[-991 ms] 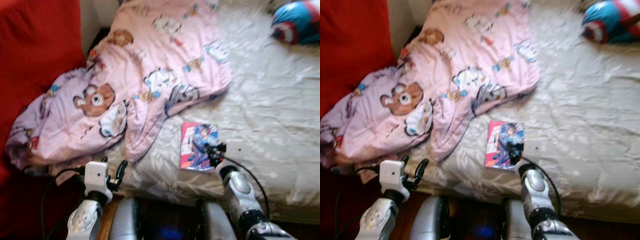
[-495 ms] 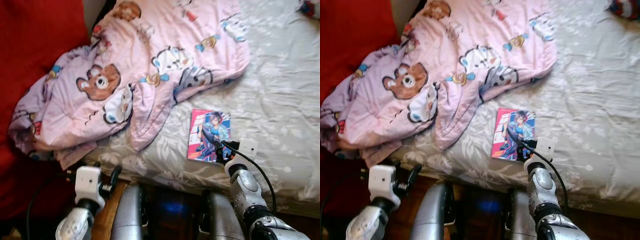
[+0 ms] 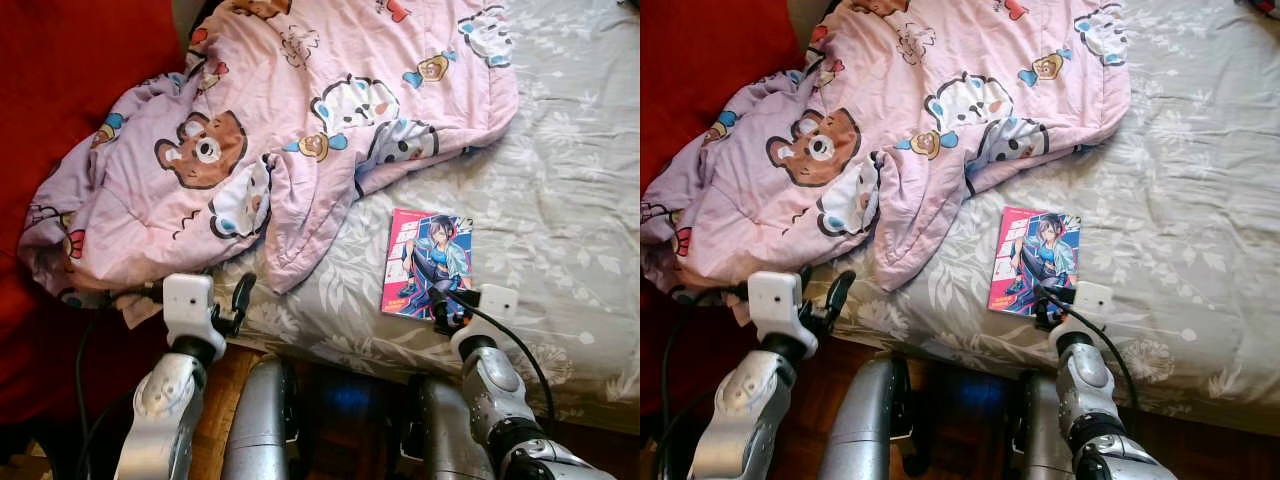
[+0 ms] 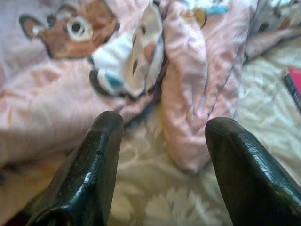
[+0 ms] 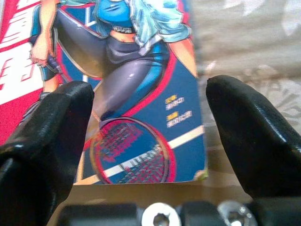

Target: Clean up the room

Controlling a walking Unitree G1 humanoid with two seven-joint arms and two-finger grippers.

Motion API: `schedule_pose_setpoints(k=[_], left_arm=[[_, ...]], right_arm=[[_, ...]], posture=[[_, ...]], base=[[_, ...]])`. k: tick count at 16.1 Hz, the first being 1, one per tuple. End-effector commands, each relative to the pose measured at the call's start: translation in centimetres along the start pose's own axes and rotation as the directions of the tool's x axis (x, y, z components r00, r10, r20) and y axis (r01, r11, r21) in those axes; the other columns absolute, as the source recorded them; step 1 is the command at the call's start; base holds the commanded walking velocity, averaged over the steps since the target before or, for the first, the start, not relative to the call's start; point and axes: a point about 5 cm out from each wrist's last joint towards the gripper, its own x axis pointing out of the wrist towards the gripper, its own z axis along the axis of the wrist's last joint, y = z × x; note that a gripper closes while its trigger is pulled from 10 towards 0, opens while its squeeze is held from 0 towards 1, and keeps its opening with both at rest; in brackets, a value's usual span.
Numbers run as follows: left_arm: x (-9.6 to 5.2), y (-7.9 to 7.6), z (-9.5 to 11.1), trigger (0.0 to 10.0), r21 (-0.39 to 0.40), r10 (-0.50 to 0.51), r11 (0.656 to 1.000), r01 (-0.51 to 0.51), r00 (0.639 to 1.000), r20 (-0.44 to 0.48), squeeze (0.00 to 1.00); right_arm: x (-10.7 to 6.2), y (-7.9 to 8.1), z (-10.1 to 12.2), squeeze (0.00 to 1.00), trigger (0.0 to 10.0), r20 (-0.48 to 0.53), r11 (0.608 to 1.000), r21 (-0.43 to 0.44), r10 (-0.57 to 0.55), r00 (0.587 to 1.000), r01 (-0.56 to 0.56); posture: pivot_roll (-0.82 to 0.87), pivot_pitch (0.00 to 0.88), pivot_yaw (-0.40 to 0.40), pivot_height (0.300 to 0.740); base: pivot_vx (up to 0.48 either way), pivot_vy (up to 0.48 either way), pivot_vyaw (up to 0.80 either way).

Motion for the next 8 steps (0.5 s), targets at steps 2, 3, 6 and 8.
schedule_pose_setpoints(k=[2, 3, 6, 8], left_arm=[[-1.2, 0.8, -1.3, 10.0, -0.001, 0.03, 1.0, -0.03, 0.997, -0.067, 0.0], [-1.4, 1.0, -1.3, 10.0, 0.001, 0.035, 0.999, -0.035, 0.997, -0.072, 0.0], [-1.9, 1.3, -1.5, 10.0, 0.008, 0.044, 0.999, -0.043, 0.996, -0.083, 0.0], [-2.0, 1.3, -1.5, 10.0, 0.011, 0.043, 0.999, -0.042, 0.995, -0.088, 0.0]], right_arm=[[-0.9, -1.1, -1.6, 0.0, 10.0, -0.044, 0.999, 0.033, -0.037, 0.998, 0.038], [-1.0, -1.2, -1.6, 0.0, 10.0, -0.045, 0.998, 0.039, -0.039, 0.998, 0.041], [-1.0, -1.0, -1.7, 0.0, 10.0, -0.044, 0.997, 0.069, -0.024, 0.999, 0.027], [-0.9, -1.1, -1.7, 0.0, 10.0, -0.049, 0.997, 0.068, -0.018, 0.999, 0.021]], posture=[[0.22, 0.398, 0.082, 0.61], [0.23, 0.403, 0.086, 0.61], [0.24, 0.406, 0.09, 0.61], [0.24, 0.411, 0.094, 0.61]], base=[[0.0, 0.0, 0.0], [0.0, 0.0, 0.0], [0.0, 0.0, 0.0], [0.0, 0.0, 0.0]])
